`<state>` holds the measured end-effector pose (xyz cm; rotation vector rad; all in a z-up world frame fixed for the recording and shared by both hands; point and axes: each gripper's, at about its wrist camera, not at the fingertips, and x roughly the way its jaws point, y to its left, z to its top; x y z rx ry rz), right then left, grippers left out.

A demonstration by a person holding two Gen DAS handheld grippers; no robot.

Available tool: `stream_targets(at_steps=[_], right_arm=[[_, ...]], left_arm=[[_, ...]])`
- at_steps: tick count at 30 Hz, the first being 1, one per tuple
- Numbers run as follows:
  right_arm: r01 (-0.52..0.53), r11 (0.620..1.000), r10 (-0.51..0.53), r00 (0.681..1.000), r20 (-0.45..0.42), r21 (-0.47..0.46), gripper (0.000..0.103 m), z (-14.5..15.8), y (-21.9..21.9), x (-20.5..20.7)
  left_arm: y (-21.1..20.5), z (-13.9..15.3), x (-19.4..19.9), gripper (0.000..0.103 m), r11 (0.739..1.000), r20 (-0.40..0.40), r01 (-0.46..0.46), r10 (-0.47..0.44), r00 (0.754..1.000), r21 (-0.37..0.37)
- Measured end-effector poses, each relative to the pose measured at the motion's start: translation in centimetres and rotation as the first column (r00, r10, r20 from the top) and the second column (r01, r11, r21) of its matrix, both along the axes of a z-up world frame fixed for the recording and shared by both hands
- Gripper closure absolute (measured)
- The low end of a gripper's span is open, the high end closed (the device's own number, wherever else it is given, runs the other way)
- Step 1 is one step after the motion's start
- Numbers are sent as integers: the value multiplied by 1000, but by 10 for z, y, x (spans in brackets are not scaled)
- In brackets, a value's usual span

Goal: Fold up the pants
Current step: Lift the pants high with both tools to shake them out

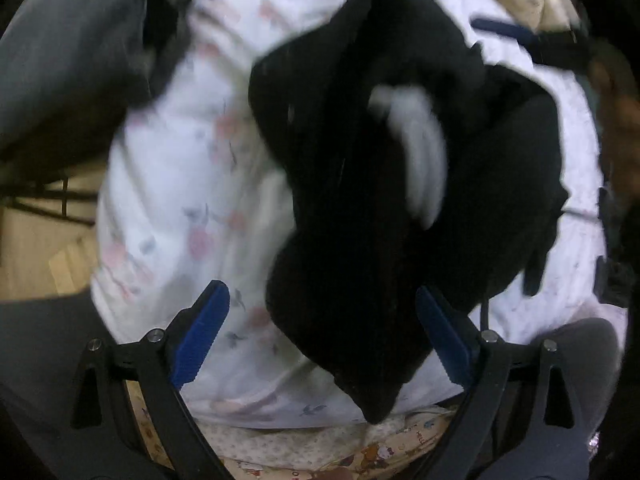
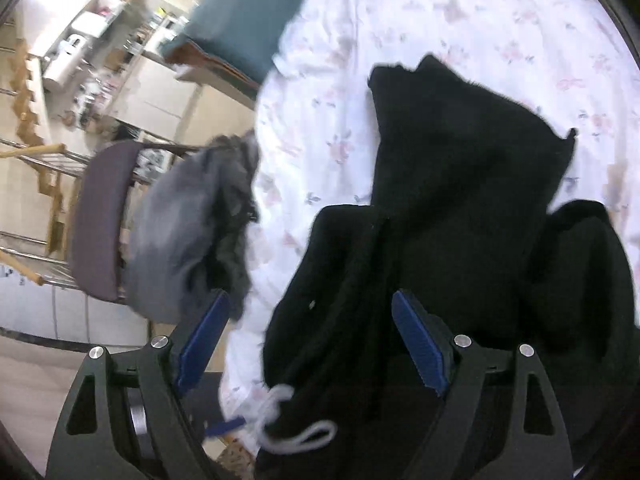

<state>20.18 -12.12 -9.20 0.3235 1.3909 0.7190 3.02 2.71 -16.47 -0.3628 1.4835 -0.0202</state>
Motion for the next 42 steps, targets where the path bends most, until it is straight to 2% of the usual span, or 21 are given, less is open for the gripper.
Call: stream_targets(at_steps=[5,7,8,9,10,11,12,13,15,18,21,23,24,28,31,32,33,34,36,40,42], right_arm=[[-6,998,4,999,-32,-60,17,-40,27,15],[-20,999,18,999,-52,-50,21,-53,36,19],[-29,999,27,998,-51,-45,35,-55,38,19],[-34,998,33,999,-19,-53,65,-54,42,19],[-31,997,32,999,14,-69,77,-52,43,20],[-27,997,29,999,25,-67,90,-51,43,20],[-22,999,23,999,24,-43,92,-50,41,20],[-14,999,16,999,44,-35,93,-44,38,19],[-14,999,18,996,93,-41,94,-29,31,15],[30,1000,-31,982,188,10,95,11,5,9],[111,992,-125,953,277,66,95,69,-34,-2],[153,981,-185,913,364,116,96,123,-62,-13],[165,976,-209,888,409,140,96,151,-74,-20],[181,958,-279,765,581,221,96,264,-112,-58],[197,947,-319,662,678,254,96,340,-133,-90],[201,943,-332,639,694,266,96,357,-138,-97],[212,936,-351,591,726,279,96,387,-147,-110],[217,934,-358,567,742,284,96,402,-150,-117],[253,923,-381,480,791,291,96,447,-163,-137],[277,903,-414,358,837,329,96,514,-188,-172],[281,896,-423,297,856,345,96,545,-199,-191]], left_arm=[[-4,-22,0,11,1000,-50,-13,14,999,21],[-5,-26,1,17,999,-41,-38,38,998,-6],[-6,-27,1,23,999,-38,-37,36,999,-12],[-8,-27,3,29,1000,-25,-27,27,999,-14],[-11,-28,5,34,1000,-10,-13,13,1000,-16],[-13,-30,7,56,1000,-9,-3,2,1000,-25],[-15,-33,8,70,999,-24,-5,4,1000,-42],[-15,-33,9,72,998,-28,-13,11,1000,-62],[-19,-22,12,87,998,10,8,-7,1000,-64],[-19,15,16,88,998,114,57,-53,992,-32],[-11,73,24,88,994,253,95,-106,962,57],[-6,124,30,89,984,358,120,-162,920,135],[-5,154,32,89,976,415,129,-192,889,173],[-9,269,42,89,941,587,168,-315,746,293],[-7,339,43,89,914,647,206,-394,653,349],[-9,360,45,89,904,664,210,-418,620,373],[-15,384,46,89,887,676,212,-452,581,411],[-20,408,48,89,869,687,210,-485,541,449],[-32,448,48,88,830,693,231,-552,463,507],[-68,522,20,88,755,692,228,-655,303,615],[-79,546,5,88,745,702,217,-667,249,631]])
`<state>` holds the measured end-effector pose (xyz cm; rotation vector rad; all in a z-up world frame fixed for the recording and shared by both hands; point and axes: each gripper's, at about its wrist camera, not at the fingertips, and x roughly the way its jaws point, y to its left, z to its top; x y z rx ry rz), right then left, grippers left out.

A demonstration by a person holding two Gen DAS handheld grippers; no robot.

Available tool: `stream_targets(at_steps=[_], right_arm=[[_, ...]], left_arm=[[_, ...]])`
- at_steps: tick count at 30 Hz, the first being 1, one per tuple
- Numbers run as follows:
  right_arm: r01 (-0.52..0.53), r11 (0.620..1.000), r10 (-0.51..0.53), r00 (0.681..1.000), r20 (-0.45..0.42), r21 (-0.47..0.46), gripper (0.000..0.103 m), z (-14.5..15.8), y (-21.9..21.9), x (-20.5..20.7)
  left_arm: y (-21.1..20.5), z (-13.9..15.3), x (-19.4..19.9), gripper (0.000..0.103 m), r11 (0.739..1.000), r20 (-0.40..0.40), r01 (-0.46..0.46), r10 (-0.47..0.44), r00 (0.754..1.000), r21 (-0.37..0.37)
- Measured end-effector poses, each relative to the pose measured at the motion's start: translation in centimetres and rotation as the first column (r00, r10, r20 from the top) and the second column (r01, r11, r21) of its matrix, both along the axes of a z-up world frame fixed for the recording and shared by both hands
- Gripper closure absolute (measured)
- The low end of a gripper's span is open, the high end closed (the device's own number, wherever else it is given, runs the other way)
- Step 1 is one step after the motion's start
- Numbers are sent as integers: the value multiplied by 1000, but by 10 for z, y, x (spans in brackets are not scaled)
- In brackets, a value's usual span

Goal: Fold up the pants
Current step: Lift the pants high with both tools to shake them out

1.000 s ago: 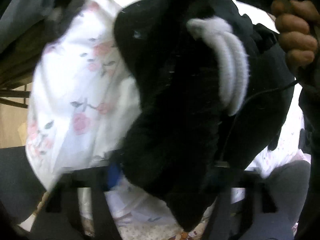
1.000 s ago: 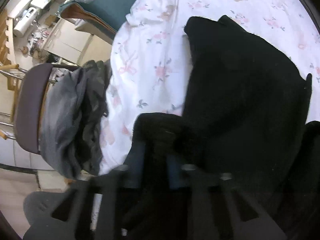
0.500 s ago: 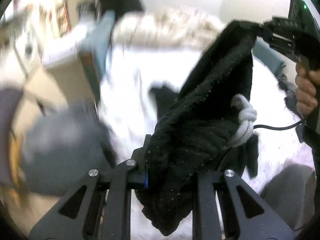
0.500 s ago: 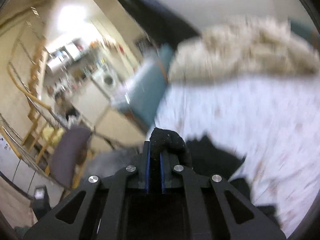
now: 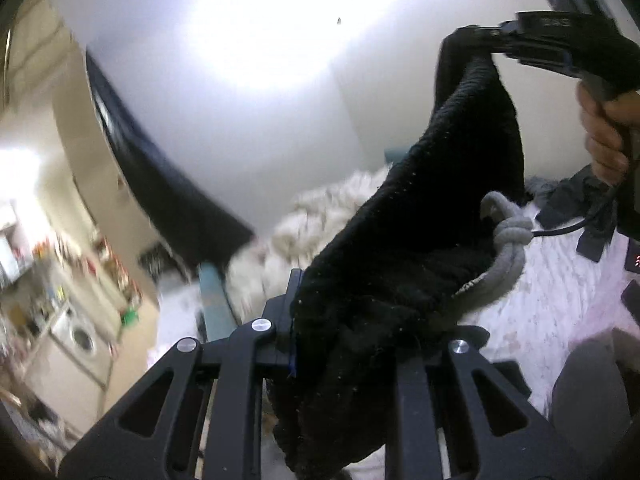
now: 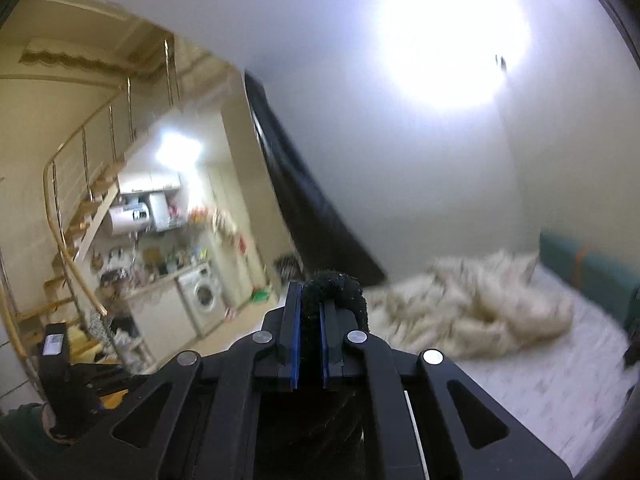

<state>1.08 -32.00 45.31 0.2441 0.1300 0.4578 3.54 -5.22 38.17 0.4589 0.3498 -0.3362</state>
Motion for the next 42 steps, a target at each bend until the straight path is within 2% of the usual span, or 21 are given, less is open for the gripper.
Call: stream_targets(at_steps=[2,5,9,12,15,17,20,22,24,26,29,31,34,38,42], right_arm=[[18,1000,-18,999,27,-1,96,23,-10,-11],[39,999,-39,999,31,-16,96,45,-16,-19],[61,996,-59,997,44,-57,96,69,-17,-29],[85,990,-77,994,76,-116,96,89,-11,-41],[117,976,-93,986,136,-182,97,120,-3,-60],[145,965,-107,979,176,-220,97,144,4,-72],[212,945,-142,952,270,-249,97,186,18,-102],[257,935,-168,928,332,-244,97,210,25,-121],[291,932,-196,905,377,-214,97,231,28,-139],[299,933,-208,902,379,-200,97,240,30,-146],[293,928,-221,930,295,-229,97,240,34,-124],[283,926,-227,946,231,-250,97,228,36,-101],[264,924,-218,958,185,-278,97,204,40,-73],[217,935,-194,975,107,-281,97,167,37,-31],[193,930,-189,981,45,-314,97,133,40,17]], left_arm=[[-9,15,-12,88,1000,20,25,-25,1000,-3],[-22,23,-22,88,999,30,50,-50,998,3],[-29,34,-33,88,999,71,31,-33,997,30],[-25,55,-38,88,996,148,-24,11,989,91],[-10,93,-37,88,989,223,-99,73,972,107],[-3,127,-41,88,982,302,-150,109,947,116],[2,175,-48,88,976,387,-196,144,911,99],[6,205,-51,88,978,430,-195,145,891,76],[8,226,-53,84,980,440,-192,150,886,52],[11,237,-46,83,984,411,-178,151,899,28],[10,232,-30,82,982,334,-191,175,926,15],[8,212,-13,82,980,270,-200,193,943,-1],[4,184,10,83,978,198,-209,206,958,-9],[12,146,49,84,974,121,-225,228,966,-34],[21,111,92,84,968,63,-247,249,966,-34]])
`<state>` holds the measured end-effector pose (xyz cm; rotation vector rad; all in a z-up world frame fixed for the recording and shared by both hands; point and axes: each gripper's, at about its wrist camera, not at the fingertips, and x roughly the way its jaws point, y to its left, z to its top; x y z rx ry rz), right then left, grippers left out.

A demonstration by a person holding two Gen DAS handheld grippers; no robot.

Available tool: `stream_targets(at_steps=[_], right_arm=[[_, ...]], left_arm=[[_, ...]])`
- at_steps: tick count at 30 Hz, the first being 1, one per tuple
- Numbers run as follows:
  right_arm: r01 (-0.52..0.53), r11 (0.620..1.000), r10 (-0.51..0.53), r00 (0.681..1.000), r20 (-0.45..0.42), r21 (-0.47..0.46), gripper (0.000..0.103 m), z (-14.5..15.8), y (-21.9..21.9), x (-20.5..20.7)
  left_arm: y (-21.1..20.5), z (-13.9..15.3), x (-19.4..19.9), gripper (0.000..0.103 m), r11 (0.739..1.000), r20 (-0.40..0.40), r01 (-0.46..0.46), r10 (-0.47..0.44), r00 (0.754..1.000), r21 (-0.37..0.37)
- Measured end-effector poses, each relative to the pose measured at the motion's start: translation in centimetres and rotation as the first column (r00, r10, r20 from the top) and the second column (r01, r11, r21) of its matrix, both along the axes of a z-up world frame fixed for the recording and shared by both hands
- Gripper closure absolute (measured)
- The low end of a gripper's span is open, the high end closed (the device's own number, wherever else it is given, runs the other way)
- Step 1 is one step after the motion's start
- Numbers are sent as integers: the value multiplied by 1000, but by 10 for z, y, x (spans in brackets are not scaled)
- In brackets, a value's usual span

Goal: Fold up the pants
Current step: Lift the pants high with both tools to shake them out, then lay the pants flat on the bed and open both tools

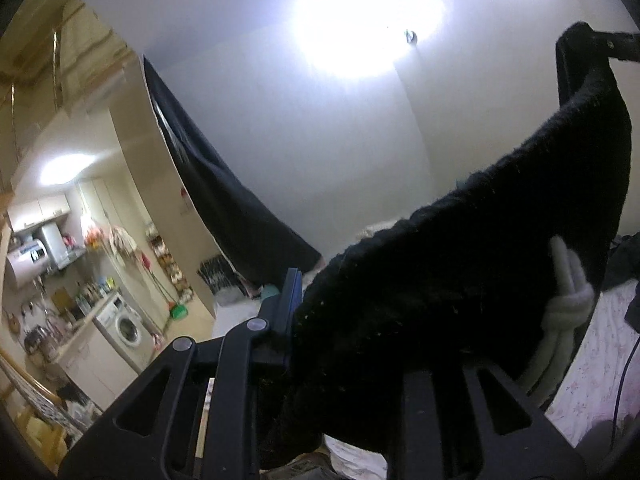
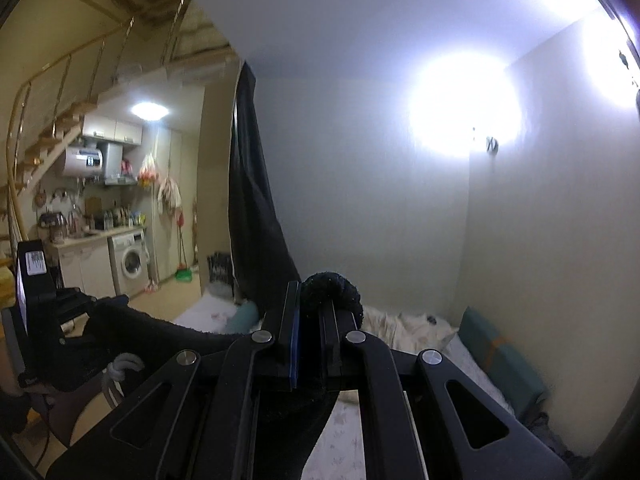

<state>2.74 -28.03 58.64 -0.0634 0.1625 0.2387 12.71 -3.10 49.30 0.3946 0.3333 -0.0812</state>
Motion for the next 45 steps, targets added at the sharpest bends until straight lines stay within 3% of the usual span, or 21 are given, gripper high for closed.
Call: stream_targets(at_steps=[3,6,10,13,16,19,21,22,23,24,25,26,27,28,30,33,35,41,43,45], right_arm=[[-4,1000,4,999,-47,3,97,-30,-2,38],[-3,1000,1,994,-111,-14,97,-68,2,91],[5,999,-15,976,-219,-47,97,-134,4,168],[1,997,-29,941,-336,-81,97,-206,8,254],[6,988,-69,914,-400,-157,97,-273,16,337],[103,983,-161,886,-435,-154,97,-322,11,412],[178,974,-222,889,-400,-142,96,-351,7,442],[209,969,-245,890,-384,-134,96,-368,8,453],[233,965,-261,886,-383,-117,94,-390,5,463],[245,965,-264,873,-410,-98,88,-420,1,477],[241,966,-255,853,-456,-89,85,-448,-3,487],[224,971,-232,812,-535,-81,77,-480,-6,505],[195,978,-198,746,-636,-77,69,-519,-5,520],[171,983,-172,693,-700,-72,67,-546,-3,528],[107,992,-122,639,-760,-70,46,-602,3,526],[31,985,-153,625,-766,-171,39,-649,14,512],[13,987,-136,609,-782,-161,39,-663,11,503],[29,991,-123,603,-788,-132,37,-651,-5,480],[35,992,-117,612,-782,-122,37,-642,-7,472],[44,994,-105,607,-787,-99,37,-628,-13,451]], left_arm=[[2,-35,44,84,1000,-49,-8,9,999,17],[-5,-84,83,84,997,-115,-4,13,993,80],[-20,-178,161,84,987,-232,16,22,972,161],[-30,-257,226,85,975,-312,17,55,948,222],[-53,-330,296,86,943,-317,-25,136,939,331],[-59,-370,376,86,911,-245,-122,232,941,394],[-71,-402,407,77,904,-207,-174,270,940,390],[-74,-423,418,71,906,-230,-190,291,929,379],[-74,-458,436,47,899,-297,-199,328,897,391],[-69,-493,452,28,888,-376,-187,358,855,420],[-68,-518,460,25,883,-425,-167,368,827,439],[-66,-544,466,25,884,-471,-145,368,801,444],[-65,-570,467,25,894,-519,-127,359,776,429],[-58,-591,471,25,904,-546,-127,354,759,409],[-38,-620,480,25,934,-603,-118,310,735,337],[-23,-638,477,25,949,-655,-167,307,691,268],[-30,-641,460,25,954,-659,-214,300,689,211],[-6,-602,407,25,954,-679,-274,280,678,119],[3,-590,381,25,952,-671,-299,264,693,65],[12,-572,347,25,947,-619,-320,264,740,21]])
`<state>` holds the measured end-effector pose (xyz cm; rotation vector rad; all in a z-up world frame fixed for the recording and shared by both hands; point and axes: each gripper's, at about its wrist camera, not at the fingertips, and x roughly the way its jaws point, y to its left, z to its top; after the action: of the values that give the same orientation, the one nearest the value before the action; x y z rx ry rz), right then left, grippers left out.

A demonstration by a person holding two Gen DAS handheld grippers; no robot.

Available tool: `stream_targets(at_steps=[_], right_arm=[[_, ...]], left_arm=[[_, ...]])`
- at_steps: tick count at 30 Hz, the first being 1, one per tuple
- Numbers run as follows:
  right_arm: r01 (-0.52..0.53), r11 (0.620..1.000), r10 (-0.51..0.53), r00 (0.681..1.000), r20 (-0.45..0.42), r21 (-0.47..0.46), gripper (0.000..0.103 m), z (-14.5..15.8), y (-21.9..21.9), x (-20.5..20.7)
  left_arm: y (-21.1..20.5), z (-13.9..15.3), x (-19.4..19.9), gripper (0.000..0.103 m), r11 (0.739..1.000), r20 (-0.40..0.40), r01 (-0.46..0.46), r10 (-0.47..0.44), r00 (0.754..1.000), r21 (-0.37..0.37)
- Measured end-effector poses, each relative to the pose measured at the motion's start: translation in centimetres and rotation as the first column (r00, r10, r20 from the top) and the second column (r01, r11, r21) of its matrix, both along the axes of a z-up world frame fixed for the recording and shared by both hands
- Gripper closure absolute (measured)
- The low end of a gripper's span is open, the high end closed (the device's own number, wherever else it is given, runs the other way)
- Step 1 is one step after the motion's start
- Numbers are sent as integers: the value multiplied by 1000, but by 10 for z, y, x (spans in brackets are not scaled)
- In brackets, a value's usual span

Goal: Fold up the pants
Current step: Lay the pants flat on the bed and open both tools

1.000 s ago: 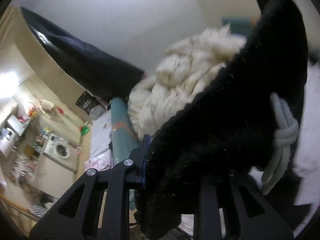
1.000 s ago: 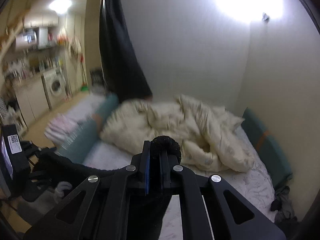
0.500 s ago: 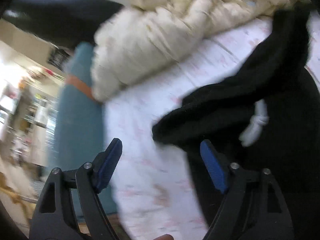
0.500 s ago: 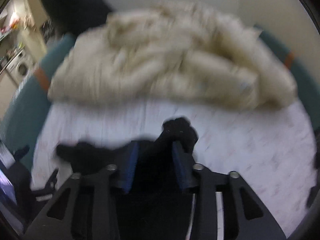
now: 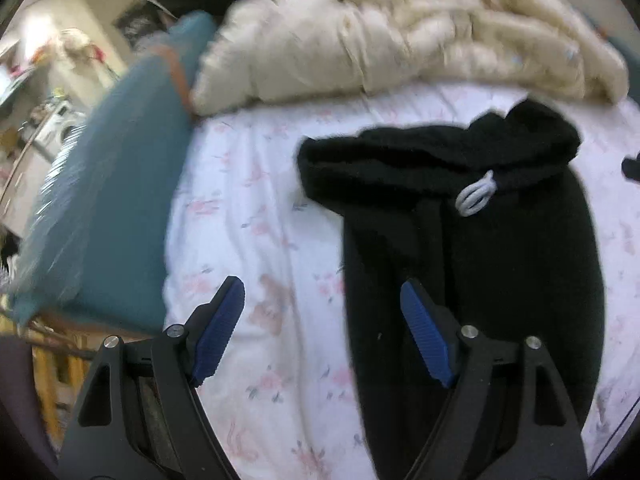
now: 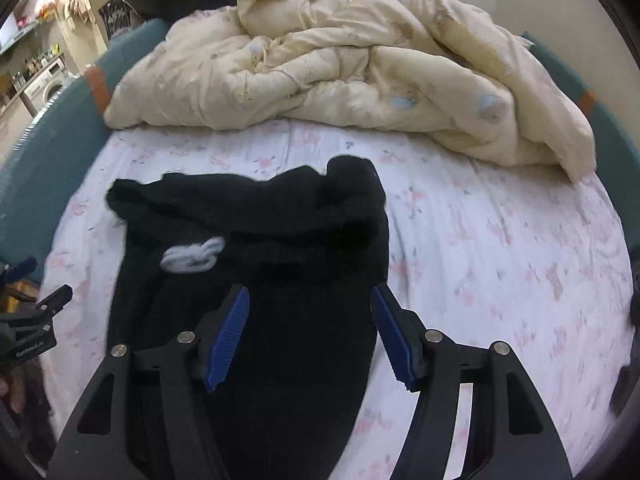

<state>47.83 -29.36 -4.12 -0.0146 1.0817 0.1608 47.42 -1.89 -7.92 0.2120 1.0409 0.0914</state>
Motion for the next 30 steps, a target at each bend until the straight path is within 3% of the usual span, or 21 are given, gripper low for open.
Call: stream_targets(at_steps=[2,7,12,15,19,22,23,24,26,28,29,30], right_arm=[[9,1000,-9,1000,12,21,37,13,-5,-25],[18,984,-17,1000,-6,179,37,28,-15,-125],[5,966,-3,1000,-8,258,37,27,-11,-226],[33,944,-27,999,-20,327,37,24,-13,-283],[123,904,-103,992,-71,409,37,10,-26,-343],[174,886,-148,985,-93,429,37,-11,-38,-376],[210,900,-175,977,-124,381,37,-23,-41,-387],[246,908,-200,966,-163,339,36,-30,-43,-391],[272,891,-211,957,-200,364,36,-34,-48,-397],[265,889,-206,960,-192,372,36,-29,-50,-396],[263,895,-213,962,-173,360,35,-26,-53,-396],[277,897,-231,958,-167,344,35,-26,-55,-397]], left_arm=[[11,12,-38,25,999,39,-22,23,999,-40],[33,26,-138,25,986,6,-26,27,1000,-162],[43,30,-238,25,958,-50,-29,16,999,-286],[41,12,-289,25,936,-131,-57,12,991,-348],[22,-41,-342,25,888,-238,-102,-8,971,-448],[-12,-84,-365,27,875,-354,-137,-41,935,-464],[-31,-97,-371,27,873,-386,-120,-83,919,-473],[-42,-103,-374,27,888,-389,-97,-96,916,-450],[-63,-108,-380,27,933,-339,-23,-108,935,-360],[-79,-105,-380,46,941,-291,42,-147,945,-337],[-85,-105,-379,72,930,-301,55,-173,938,-363],[-89,-103,-377,85,925,-312,56,-183,932,-375]])
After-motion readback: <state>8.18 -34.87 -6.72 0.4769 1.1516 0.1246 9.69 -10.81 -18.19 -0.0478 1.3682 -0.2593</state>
